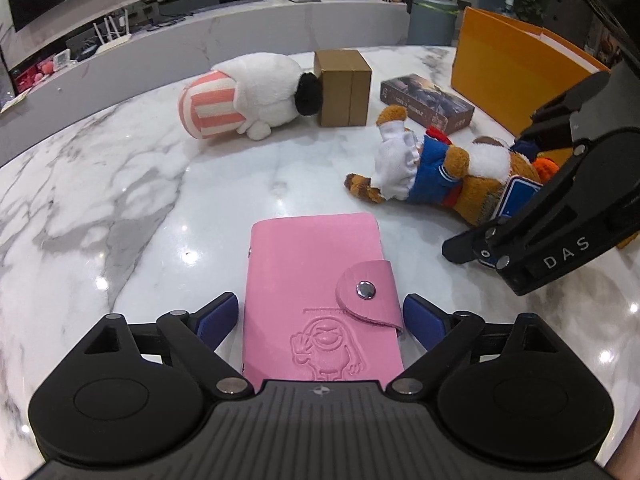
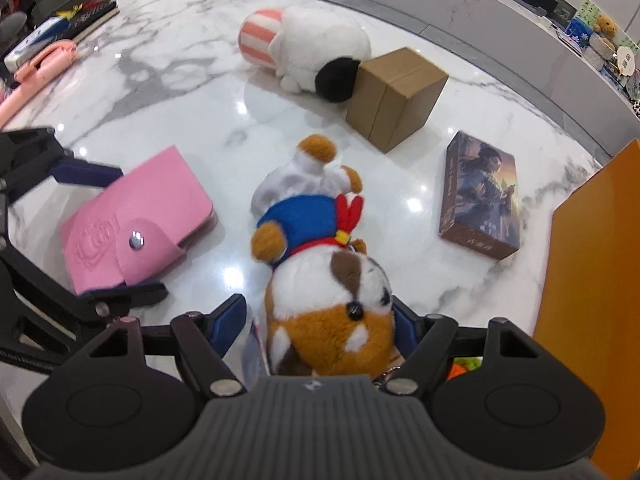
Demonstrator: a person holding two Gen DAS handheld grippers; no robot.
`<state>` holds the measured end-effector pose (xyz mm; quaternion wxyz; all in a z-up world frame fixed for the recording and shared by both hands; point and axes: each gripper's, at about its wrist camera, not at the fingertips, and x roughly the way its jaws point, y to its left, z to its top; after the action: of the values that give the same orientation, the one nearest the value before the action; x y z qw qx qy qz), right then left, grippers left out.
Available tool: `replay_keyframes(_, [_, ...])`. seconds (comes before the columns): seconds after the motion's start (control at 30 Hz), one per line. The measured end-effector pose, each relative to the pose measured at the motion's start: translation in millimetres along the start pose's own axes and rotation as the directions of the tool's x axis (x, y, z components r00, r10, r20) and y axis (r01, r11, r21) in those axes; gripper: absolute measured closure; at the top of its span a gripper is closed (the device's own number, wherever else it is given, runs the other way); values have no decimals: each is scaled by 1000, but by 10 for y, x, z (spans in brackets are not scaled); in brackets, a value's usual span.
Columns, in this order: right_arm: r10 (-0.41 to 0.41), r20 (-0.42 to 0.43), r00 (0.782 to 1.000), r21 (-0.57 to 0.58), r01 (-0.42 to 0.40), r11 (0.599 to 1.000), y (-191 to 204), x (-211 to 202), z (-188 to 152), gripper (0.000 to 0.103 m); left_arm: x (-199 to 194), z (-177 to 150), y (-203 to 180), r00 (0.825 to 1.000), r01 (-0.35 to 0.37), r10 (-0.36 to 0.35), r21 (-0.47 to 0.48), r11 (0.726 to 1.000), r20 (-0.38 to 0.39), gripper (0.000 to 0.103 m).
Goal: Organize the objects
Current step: 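Grasp the pink card wallet with the left gripper while the right gripper grasps the plush dog, then carry the wallet with the left gripper while the right gripper carries the plush dog to the box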
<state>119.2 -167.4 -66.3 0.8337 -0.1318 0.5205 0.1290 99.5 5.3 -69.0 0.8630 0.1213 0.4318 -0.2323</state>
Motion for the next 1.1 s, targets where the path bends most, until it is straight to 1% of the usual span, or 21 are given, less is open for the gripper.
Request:
replay_keyframes(0.03, [1,1,1000,2,-1,1000,-2,4,-2,27,-4,-1,4,1000,-3,3,-10,1000,1,0])
replay_keyframes(0.13, [-5,-4,1000,4,5,1000,5,4,9,28,-25,36,-3,1000,3,-3,-8,1000,-19,9])
replay_keyframes(0.47, [-9,2,1000,-30,9,1000,154,-36,-42,30,-81,8,-11,998,27,-27,-6,1000,-54,11])
replay_keyframes(0.5, [-9,1,1000,-33,9,999,168,-40,-43,31,-89,-1,-19,998,32,-32,-3,999,-56,11])
replay_keyframes(0.6, [-6,-5,1000,-43,5,999,190,-62,-29,44,-114,-29,-42,997,43,-43,8,999,-57,11])
replay_keyframes(0.63, [-9,-9,1000,-48,8,999,201,-70,-28,45,-124,-36,-49,997,44,-44,11,999,-57,11])
replay_keyframes(0.8, [-25,-1,1000,-81,25,996,255,-142,-52,47,-179,-59,-58,997,50,-50,-2,999,-54,11])
replay_keyframes(1.1, [-47,33,998,-95,50,994,265,-394,-18,48,-395,-118,-95,998,55,-55,-36,998,-11,12])
